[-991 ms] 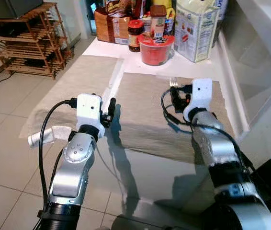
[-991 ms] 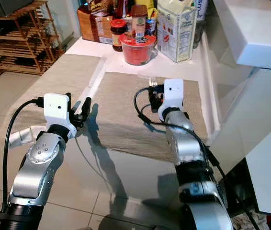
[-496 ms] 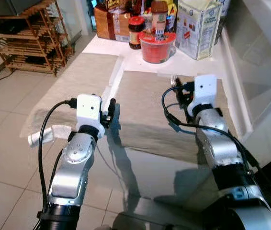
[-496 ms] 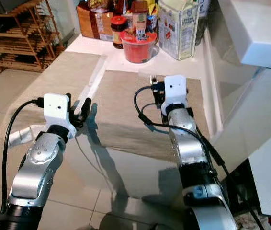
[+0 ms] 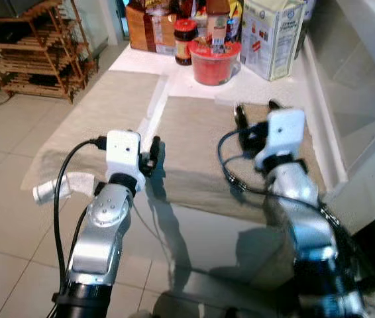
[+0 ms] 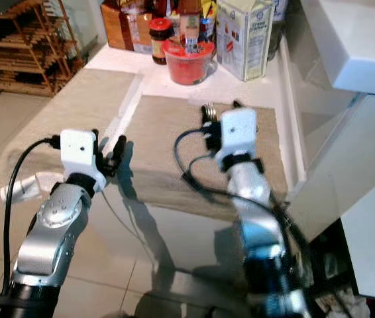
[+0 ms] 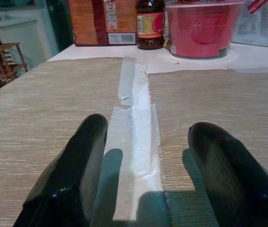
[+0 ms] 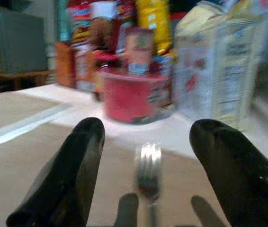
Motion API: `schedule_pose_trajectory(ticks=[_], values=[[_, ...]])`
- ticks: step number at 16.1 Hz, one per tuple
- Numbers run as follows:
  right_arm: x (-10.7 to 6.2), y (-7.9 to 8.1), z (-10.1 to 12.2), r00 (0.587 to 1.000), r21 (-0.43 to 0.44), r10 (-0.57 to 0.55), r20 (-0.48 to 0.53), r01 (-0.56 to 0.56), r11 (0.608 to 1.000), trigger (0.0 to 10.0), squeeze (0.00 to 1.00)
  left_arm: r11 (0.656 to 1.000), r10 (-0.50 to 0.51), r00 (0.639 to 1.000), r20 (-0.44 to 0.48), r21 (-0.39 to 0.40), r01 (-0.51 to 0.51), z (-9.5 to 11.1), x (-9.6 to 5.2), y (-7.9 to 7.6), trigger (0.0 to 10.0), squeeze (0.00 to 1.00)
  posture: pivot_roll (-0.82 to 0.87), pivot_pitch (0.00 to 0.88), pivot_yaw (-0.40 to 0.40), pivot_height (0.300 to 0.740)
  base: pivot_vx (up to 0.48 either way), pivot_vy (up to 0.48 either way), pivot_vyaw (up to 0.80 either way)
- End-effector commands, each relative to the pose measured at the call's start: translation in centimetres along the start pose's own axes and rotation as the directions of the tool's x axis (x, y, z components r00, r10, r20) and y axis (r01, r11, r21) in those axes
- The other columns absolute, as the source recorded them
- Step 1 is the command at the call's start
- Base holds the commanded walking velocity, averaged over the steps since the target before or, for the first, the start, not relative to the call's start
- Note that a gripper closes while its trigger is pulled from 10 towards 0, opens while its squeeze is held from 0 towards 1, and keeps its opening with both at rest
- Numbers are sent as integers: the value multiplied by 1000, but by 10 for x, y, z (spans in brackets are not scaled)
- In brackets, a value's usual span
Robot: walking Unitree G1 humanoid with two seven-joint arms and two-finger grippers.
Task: Setting the table
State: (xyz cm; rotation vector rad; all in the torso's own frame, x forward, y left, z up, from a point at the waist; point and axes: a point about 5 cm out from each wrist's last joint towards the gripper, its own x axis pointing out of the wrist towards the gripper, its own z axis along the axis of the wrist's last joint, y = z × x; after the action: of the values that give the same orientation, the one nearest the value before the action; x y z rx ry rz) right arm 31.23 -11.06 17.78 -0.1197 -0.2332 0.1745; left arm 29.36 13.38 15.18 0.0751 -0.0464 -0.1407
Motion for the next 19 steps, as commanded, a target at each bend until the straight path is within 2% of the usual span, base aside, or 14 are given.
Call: schedule_pose_trajectory(ticks=[1, 5, 7, 8, 12, 13, 15, 16, 19], values=[[-1, 2, 5, 1000, 26, 10, -2, -10, 1000, 10000, 0, 1000, 10, 1000, 15, 8, -10, 4, -1, 2, 10000, 0, 32, 68, 38, 740, 0, 0, 0], [-10, -3, 1, 998, 27, -14, -62, 16, 999, 10000, 0, 1000, 12, 1000, 18, 8, -12, 5, 1, 3, 10000, 0, 29, 61, 41, 740, 0, 0, 0], [-12, -8, -6, 994, 11, -35, -102, 37, 999, 10000, 0, 1000, 10, 1000, 20, 8, -10, 5, 2, 2, 10000, 0, 29, 61, 43, 740, 0, 0, 0], [-12, -12, -16, 988, -13, -51, -144, 50, 999, 10000, 0, 1000, 6, 1000, 21, 8, -7, 5, 2, 2, 10000, 0, 30, 60, 49, 740, 0, 0, 0], [0, -14, -30, 979, 7, -56, -198, 58, 998, 10000, 0, 1000, -1, 1000, 21, 10, 1, 6, 3, 1, 10000, 0, 38, 52, 52, 740, 0, 0, 0], [10, -16, -31, 978, 11, -55, -202, 58, 998, 10000, 0, 1000, -2, 1000, 21, 11, 2, 6, 2, 1, 10000, 0, 44, 52, 51, 740, 0, 0, 0], [17, -17, -33, 977, 11, -55, -204, 58, 998, 10000, 0, 1000, -2, 1000, 20, 12, 2, 5, 0, 0, 10000, 0, 50, 51, 48, 740, 0, 0, 0], [27, -18, -33, 977, 10, -50, -208, 54, 999, 10000, 0, 1000, 2, 1000, 19, 13, -2, 5, 0, 1, 10000, 0, 59, 50, 40, 740, 0, 0, 0], [37, -19, -31, 979, 21, -40, -201, 45, 999, 10000, 0, 1000, 9, 1000, 18, 15, -9, 5, -2, 2, 10000, 0, 68, 50, 33, 740, 0, 0, 0]])
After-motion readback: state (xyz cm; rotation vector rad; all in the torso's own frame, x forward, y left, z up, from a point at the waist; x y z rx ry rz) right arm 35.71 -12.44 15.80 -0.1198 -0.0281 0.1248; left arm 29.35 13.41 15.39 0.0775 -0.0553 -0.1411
